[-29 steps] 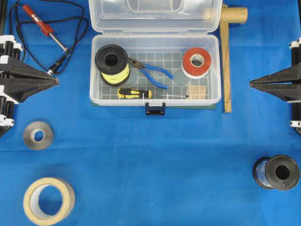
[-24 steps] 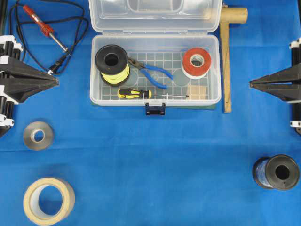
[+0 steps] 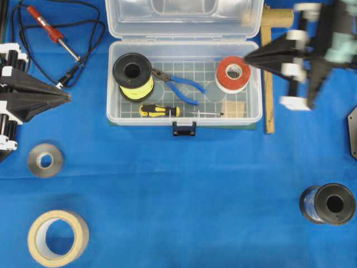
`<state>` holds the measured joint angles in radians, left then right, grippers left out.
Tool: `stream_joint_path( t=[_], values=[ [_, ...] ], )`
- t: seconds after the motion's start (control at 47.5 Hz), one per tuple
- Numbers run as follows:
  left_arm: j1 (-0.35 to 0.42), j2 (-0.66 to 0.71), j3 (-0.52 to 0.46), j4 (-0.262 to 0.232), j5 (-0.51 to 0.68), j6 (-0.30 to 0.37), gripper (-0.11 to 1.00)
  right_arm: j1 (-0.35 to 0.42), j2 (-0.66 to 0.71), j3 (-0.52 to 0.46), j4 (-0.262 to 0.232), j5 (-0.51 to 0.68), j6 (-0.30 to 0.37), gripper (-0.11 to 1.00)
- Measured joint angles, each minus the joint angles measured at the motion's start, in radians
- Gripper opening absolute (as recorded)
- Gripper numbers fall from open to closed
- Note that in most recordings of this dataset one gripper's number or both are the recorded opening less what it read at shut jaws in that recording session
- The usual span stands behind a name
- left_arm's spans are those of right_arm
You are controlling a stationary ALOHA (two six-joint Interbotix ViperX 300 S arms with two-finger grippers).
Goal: Pick the nipper from the toolbox among several items.
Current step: 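Move the right gripper over the toolbox toward the blue-handled pliers, then lower the right gripper and close it on the blue pliers handles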
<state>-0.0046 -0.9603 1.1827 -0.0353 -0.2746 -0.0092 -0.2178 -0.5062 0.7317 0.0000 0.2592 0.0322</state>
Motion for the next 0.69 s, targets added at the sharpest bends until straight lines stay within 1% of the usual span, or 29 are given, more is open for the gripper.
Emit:
stream_joint_path(
  t=[0.063,0.084,0.126,0.189,0.274,0.337,0.358,0.379,0.463,0.526,0.694],
  values=[
    [0.000,0.000,0.000,0.000,0.000,0.000,0.00,-0.012,0.086,-0.054,-0.009,0.055,-0.003,0.02],
    [0.002,0.000,0.000,0.000,0.000,0.000,0.00,-0.017,0.114,-0.071,-0.012,0.071,-0.003,0.04],
    [0.000,0.002,0.000,0.000,0.000,-0.002,0.00,-0.026,0.169,-0.109,-0.017,0.106,-0.003,0.13],
    [0.002,0.002,0.000,0.000,0.000,-0.002,0.00,-0.037,0.256,-0.172,-0.031,0.164,-0.008,0.30],
    [0.000,0.002,0.000,0.000,0.000,-0.003,0.00,-0.046,0.367,-0.250,-0.054,0.225,-0.009,0.56],
    [0.000,0.002,0.000,0.000,0.002,-0.003,0.00,-0.049,0.433,-0.293,-0.067,0.253,-0.020,0.73],
    [0.000,0.002,0.000,0.000,0.000,-0.003,0.00,-0.049,0.456,-0.307,-0.072,0.261,-0.021,0.76],
    [0.000,0.003,0.000,0.000,0.000,-0.003,0.00,-0.049,0.482,-0.324,-0.074,0.267,-0.023,0.77],
    [0.000,0.003,0.002,-0.002,0.000,-0.003,0.00,-0.049,0.572,-0.367,-0.077,0.275,-0.035,0.69],
    [0.000,0.005,0.000,-0.002,0.002,-0.003,0.00,-0.052,0.634,-0.394,-0.078,0.276,-0.044,0.65],
    [0.000,0.014,0.002,-0.002,0.002,-0.003,0.00,-0.066,0.775,-0.443,-0.078,0.275,-0.060,0.65]
  ],
)
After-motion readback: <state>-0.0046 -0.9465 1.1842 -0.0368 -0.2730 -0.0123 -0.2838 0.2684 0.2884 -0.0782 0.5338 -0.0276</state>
